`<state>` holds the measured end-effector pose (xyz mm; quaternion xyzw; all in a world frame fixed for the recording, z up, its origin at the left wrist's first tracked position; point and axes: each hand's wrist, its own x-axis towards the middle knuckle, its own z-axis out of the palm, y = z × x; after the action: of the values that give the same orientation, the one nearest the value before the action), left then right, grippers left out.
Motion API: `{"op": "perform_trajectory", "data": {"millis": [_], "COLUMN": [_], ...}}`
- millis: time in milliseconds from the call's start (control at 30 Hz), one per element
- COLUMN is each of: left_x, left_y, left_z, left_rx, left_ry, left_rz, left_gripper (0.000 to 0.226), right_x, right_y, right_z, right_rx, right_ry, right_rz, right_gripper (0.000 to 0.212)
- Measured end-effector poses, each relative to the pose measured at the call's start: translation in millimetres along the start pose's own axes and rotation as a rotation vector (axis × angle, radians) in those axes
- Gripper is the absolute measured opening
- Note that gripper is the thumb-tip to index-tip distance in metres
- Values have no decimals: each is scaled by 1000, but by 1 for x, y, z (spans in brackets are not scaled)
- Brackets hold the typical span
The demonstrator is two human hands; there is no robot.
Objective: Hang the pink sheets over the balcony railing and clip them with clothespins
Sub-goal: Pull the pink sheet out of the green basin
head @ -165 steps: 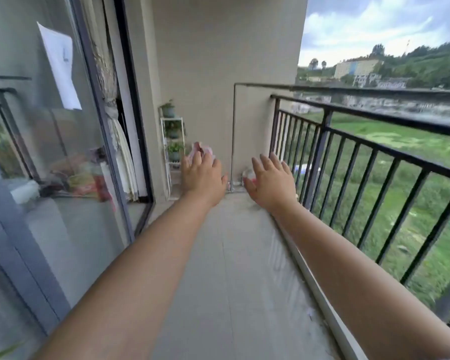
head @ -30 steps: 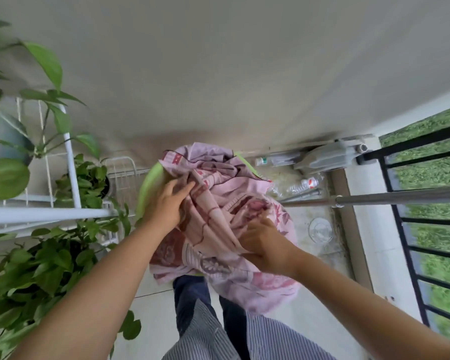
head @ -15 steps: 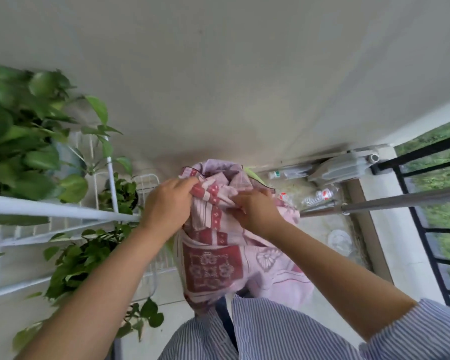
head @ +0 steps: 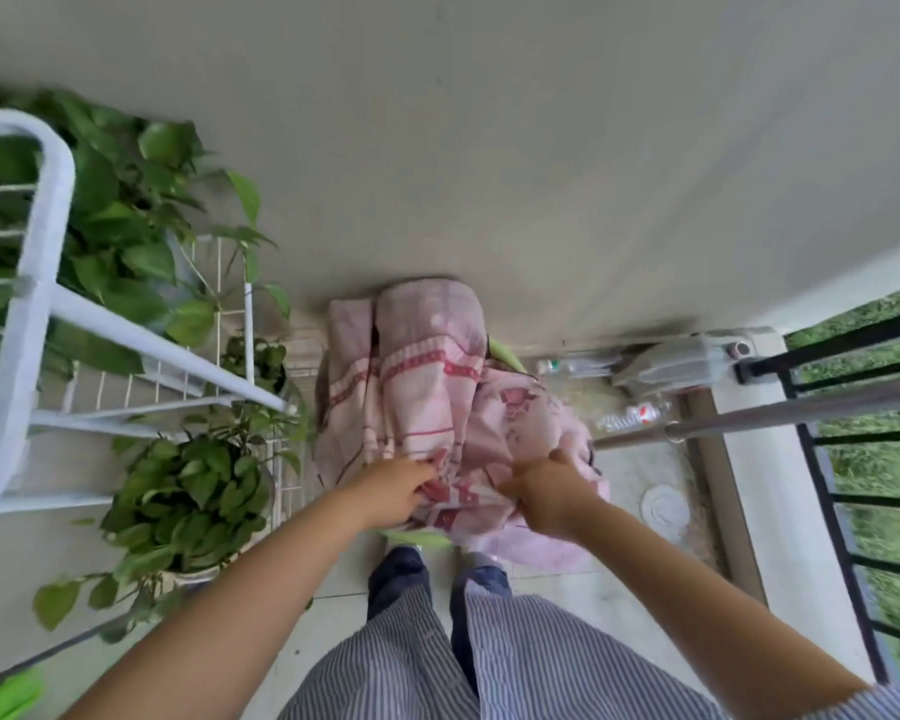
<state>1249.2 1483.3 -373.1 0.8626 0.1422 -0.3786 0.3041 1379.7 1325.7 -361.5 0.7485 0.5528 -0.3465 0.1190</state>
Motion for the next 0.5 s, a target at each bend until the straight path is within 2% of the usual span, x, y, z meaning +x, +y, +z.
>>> {"op": "perform_trajectory", "data": {"millis": [100,133,167,233,267,333,400,433,500], "left_x": [13,19,24,35,43,61,80,87,95], "left_y": [-6,-8,-10,-10,-9,-5,-1,0,-2], "left_z": [21,24,24,22,21,18,19,22,25], "left_rx": [-71,-127,-169,-141,-98,-47,-36,-28,-49], "left_ry": [-171,-181,-128,107,226,338,339,321,314], "left_rz": [-42,-85,-138,-233,-271,-340,-405,-435,-458], "left_gripper": [31,32,31,28,33,62,79,70,30], "right_x": [4,4,3,0,-1,-1,0,2,9], "right_y": [-14,-17,-19,-17,-15,-10,-5,-2,6], "right_z": [38,47,53,58,60,58,51,47,39], "right_rx": [-70,-98,-121,-108,-82,4,105,138,180], "right_ry": [-153,-210,-265,-331,-346,-373,-392,-385,-261], "right_rz": [-27,-53,-70,-58,-49,-6,74,105,151], "right_gripper": [40,44,48,48,46,45,47,48,48]}}
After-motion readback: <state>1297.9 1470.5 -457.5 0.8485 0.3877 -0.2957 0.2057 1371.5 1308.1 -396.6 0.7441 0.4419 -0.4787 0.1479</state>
